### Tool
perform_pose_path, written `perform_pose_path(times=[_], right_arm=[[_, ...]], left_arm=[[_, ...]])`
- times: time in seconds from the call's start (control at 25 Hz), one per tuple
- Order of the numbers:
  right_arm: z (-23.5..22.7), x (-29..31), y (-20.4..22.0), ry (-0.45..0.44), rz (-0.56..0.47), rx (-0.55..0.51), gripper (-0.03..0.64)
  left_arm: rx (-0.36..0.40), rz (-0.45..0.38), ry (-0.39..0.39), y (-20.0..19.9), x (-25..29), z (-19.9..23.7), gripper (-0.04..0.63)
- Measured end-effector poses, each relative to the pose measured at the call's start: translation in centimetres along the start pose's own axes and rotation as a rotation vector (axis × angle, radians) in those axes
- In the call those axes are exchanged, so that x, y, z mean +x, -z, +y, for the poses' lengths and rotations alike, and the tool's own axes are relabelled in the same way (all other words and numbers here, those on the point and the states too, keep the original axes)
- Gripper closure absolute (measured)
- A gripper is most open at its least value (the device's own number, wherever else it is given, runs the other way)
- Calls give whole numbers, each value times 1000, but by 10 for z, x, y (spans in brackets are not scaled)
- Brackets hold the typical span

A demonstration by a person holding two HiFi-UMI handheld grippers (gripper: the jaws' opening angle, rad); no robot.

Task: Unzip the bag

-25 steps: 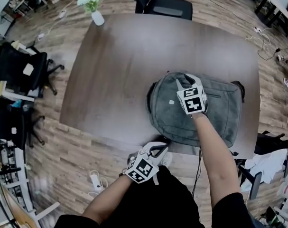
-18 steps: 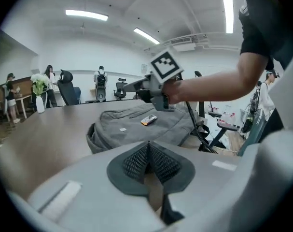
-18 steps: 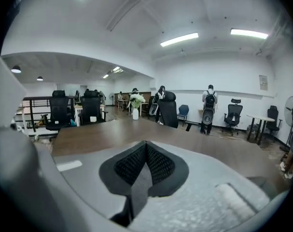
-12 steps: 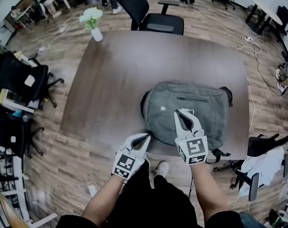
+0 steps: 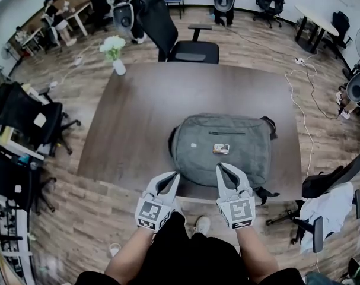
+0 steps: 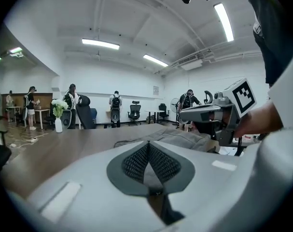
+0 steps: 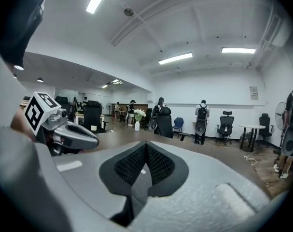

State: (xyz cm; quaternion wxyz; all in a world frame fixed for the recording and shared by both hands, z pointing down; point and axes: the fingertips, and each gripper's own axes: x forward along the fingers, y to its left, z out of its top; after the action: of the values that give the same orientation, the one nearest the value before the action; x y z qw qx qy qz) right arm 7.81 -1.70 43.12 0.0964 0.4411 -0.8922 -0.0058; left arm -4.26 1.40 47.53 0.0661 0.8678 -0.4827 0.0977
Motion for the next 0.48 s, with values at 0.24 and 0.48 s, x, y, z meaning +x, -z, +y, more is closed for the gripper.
perform_pose_path(times=[0.24,0.48], right_arm=[[8,-16,-7,-9,-30,-33,615],[2,-26,-9,23,-67,7,615]], left_arm=[[12,-34,25,-15,-1,-17,575],[6,-67,-9,-15,-1,-17,575]])
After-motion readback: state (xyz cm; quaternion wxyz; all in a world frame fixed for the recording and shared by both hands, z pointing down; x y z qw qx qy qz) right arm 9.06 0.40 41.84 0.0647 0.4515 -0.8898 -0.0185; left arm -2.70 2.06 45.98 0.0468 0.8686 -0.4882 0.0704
